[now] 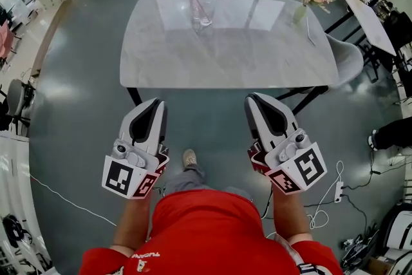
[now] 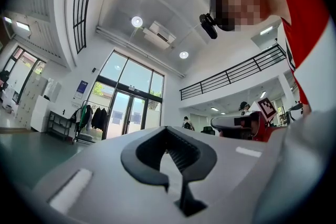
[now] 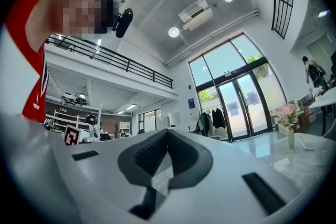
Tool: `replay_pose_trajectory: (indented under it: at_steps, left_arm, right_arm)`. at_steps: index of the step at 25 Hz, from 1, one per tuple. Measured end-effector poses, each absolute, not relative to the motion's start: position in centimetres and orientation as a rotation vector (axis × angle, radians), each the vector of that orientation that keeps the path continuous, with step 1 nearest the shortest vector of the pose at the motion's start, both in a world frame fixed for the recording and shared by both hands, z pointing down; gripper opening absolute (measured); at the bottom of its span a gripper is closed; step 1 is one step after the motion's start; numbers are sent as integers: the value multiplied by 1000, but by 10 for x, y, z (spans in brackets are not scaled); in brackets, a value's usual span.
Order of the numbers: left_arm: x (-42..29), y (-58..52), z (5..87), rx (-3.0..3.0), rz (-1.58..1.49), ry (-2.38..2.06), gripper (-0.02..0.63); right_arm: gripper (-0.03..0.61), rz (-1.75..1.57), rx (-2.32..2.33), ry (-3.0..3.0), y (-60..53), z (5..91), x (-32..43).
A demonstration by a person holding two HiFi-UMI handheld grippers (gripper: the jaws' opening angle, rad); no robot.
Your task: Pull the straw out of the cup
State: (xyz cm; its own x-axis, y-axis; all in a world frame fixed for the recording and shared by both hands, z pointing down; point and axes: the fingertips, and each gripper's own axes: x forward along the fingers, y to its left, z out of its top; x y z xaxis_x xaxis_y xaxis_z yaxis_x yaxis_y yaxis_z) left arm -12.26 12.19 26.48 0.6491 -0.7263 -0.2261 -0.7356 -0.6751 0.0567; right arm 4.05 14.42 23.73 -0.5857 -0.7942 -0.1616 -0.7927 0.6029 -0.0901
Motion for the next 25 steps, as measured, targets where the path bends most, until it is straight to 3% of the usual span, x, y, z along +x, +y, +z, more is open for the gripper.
replay_pose_trajectory:
  at_steps: [11, 25]
  left_arm:
    - [-161, 9, 272, -2873, 361, 1179, 5]
    - [-163, -46, 296, -2907, 366, 1224, 5]
  right_arm:
    - [0, -16, -1437, 2625, 43, 238, 1]
    - [0, -48, -1479, 2653, -23, 260, 5]
